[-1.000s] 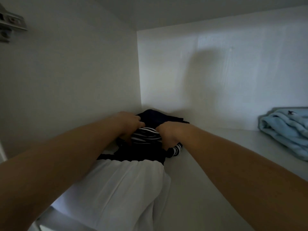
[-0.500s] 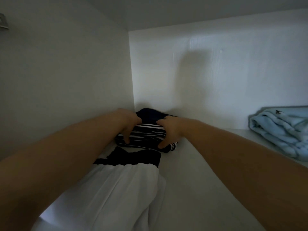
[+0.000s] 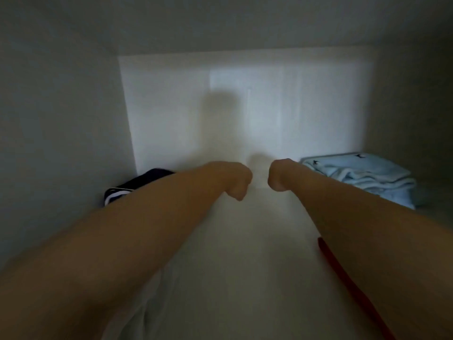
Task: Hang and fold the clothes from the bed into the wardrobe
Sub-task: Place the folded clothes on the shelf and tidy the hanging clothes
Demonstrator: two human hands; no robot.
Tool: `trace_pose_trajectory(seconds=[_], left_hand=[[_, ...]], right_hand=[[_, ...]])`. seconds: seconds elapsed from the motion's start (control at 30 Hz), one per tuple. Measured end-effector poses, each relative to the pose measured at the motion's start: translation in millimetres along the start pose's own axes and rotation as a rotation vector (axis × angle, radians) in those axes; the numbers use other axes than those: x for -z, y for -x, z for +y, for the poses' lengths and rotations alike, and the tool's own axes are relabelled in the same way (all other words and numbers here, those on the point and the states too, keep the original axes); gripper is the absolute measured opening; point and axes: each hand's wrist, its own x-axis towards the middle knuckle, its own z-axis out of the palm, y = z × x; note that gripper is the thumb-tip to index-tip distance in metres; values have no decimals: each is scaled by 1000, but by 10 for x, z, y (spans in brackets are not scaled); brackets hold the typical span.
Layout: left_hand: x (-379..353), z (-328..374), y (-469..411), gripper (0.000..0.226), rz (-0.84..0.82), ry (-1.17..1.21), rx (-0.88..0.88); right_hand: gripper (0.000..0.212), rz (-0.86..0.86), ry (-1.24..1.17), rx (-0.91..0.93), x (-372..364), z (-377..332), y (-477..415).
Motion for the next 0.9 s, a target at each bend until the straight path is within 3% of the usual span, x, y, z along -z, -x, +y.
trace_pose_trajectory(seconds=[0.17, 0.3, 0.4, 0.5, 0.67, 0.8, 0.9], left_hand=[[167, 753, -311, 57, 61, 0, -112], [215, 1237, -568, 59, 237, 112, -170], [202, 1547, -786, 84, 374, 217, -194], [179, 1782, -1010, 108, 403, 270, -200], [120, 1921, -1362, 123, 419, 288, -226], [-41, 1949, -1541, 97, 461, 408, -228], [-154, 1924, -1553, 75, 521, 494, -236]], right_hand=[[42, 60, -141, -169, -86, 843, 105], [60, 117, -175, -324, -209, 1446, 240], [72, 105, -182, -314, -273, 1835, 291], [80, 76, -121, -277, -338, 2108, 291], [111, 1, -36, -288, -408, 2412, 112], [70, -63, 68, -240, -693, 2519, -21], [58, -40, 90, -191, -796, 2510, -80]])
